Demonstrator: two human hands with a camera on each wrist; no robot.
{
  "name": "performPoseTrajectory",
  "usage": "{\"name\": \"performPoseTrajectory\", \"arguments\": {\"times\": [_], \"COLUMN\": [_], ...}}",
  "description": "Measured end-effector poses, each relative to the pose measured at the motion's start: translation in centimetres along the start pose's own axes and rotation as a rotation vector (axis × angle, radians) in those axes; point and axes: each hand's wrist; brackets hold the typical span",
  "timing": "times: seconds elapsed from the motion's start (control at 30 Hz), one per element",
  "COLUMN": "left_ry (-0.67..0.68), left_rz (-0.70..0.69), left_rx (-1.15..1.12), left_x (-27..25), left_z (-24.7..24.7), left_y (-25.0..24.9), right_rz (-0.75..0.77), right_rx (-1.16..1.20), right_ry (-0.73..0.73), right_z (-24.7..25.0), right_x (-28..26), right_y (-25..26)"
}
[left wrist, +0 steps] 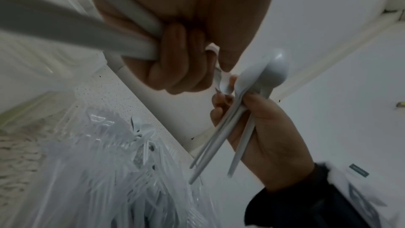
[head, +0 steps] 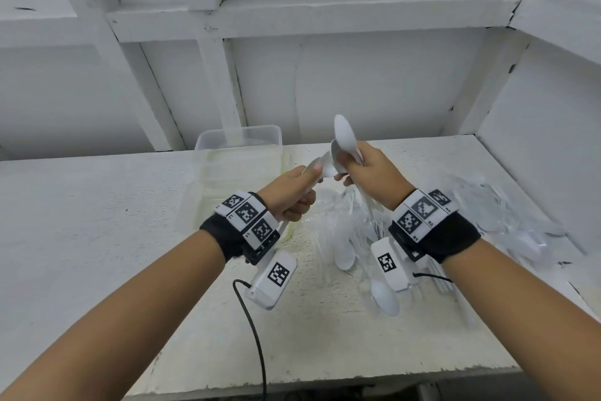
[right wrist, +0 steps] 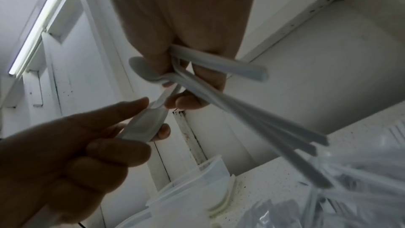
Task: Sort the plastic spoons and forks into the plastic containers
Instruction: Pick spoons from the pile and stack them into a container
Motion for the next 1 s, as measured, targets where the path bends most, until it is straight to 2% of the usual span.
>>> {"name": "performPoseTrajectory", "arguments": {"times": [0.1,0.17,0.33,0.43,0.53,0.8,1.0], "left_ry": [-0.064,-0.082,-0.083,-0.138,-0.21,-0.182,-0.214], "left_rz": [-0.018,-0.017,-0.041,-0.064,-0.106,-0.165,-0.187], "left_rx": [-0.068,-0.116,-0.127,-0.182,-0.22,-0.328,-0.384], "left_x": [0.4,0.6,1.1,1.4,2.0,3.4,3.7], "left_z": [-0.3,-0.5,-1.2,-1.5,-1.6,-2.8,-2.7], "left_y": [0.4,0.7,0.9,1.1,1.3,1.5,2.0], "right_rz": [-0.061,-0.058,-0.026,-0.017,-0.084,-0.197,-0.212], "right_rx": [0.139,0.144,-0.111,-0.175,-0.133,0.033,-0.002], "right_ry": [-0.164,-0.224,-0.086,-0.132,-0.203,-0.144,-0.149], "right_z": [-0.5,-0.7,-1.8,-2.0,-1.5,-3.8,-4.5], "right_x": [0.1,0.1,-0.5,-0.2,0.0,0.3,0.8], "right_y": [-0.7,-1.0,-1.4,-1.5,-1.6,-1.0,-0.9]}}
Point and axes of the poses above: each hand's wrist, its own x-axis towards the middle knuckle, its own z-axis out of the back of the hand, y = z × x, and after that the axes turned 1 degree about -x, right-handed
